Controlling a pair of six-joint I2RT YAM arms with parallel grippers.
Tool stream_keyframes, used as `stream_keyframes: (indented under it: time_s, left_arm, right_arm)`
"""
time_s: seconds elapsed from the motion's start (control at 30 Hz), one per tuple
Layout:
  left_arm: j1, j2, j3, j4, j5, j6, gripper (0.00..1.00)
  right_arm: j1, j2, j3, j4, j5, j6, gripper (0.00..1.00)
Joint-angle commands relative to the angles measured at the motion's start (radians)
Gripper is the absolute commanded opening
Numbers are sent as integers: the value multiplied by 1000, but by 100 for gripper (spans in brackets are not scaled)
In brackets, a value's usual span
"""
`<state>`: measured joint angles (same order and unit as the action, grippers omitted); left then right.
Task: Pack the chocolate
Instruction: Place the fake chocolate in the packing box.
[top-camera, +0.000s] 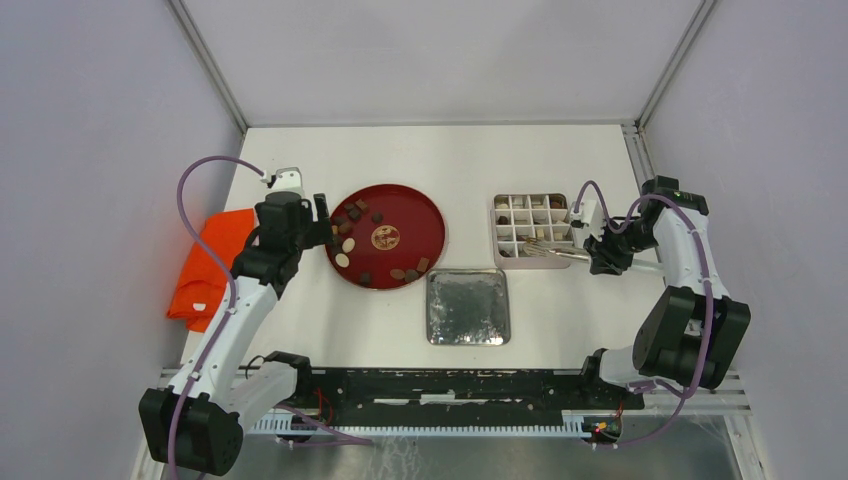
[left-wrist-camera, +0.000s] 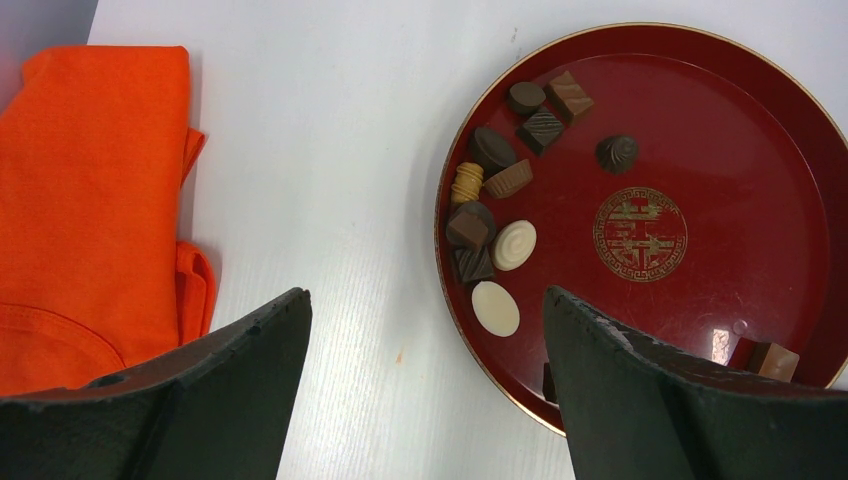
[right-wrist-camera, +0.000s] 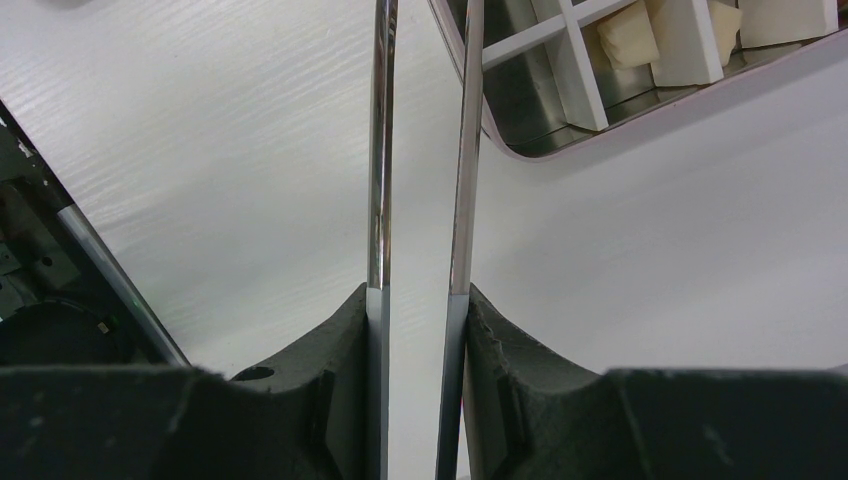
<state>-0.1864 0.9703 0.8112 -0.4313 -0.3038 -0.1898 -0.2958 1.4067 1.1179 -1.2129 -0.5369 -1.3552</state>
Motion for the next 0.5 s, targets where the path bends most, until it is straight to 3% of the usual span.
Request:
stream_keyframes:
  time_s: [0.0, 0.23, 0.47]
  left_arm:
    - [3, -3, 1, 32, 17, 42, 91]
    - [4, -6, 0, 32, 17, 42, 91]
    - [4, -6, 1, 32, 17, 42, 91]
  right_arm:
    - [-3, -2, 31, 3, -9, 1, 38]
    - [-2, -3, 33, 2, -11, 2, 41]
    - [-2, -11, 54, -19, -39, -3, 37]
